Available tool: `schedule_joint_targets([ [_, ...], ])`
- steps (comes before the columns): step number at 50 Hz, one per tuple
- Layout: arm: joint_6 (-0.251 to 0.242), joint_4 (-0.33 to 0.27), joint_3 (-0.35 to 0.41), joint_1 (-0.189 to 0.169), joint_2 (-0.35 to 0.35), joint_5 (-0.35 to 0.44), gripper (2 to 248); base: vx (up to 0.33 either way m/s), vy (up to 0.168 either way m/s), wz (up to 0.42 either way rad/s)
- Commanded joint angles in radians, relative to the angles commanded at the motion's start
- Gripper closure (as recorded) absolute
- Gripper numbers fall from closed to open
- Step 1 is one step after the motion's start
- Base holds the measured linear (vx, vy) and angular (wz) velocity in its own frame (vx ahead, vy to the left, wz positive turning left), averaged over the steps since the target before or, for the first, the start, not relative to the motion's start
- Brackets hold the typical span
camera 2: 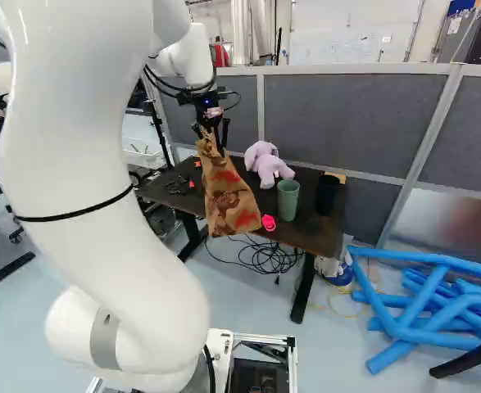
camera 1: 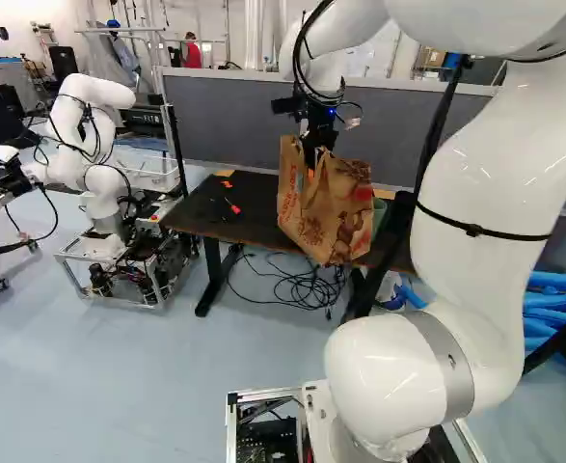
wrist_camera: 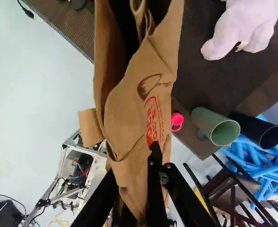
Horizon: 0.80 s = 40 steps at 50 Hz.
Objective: Pick up the bag on the ground and place it on the table
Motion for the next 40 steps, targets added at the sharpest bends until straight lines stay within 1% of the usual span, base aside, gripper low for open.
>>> schedule_joint_targets([
  [22,0.0,0.0,0.0,0.0,0.0,0.0,229,0.14,0.042,-0.015],
  [30,0.0,0.0,-0.009,0.004,-0.008,0.0,229,0.08,0.037,-0.013],
  [40,0.0,0.0,-0.022,0.007,-0.019,0.0,229,0.011,0.005,0.002],
])
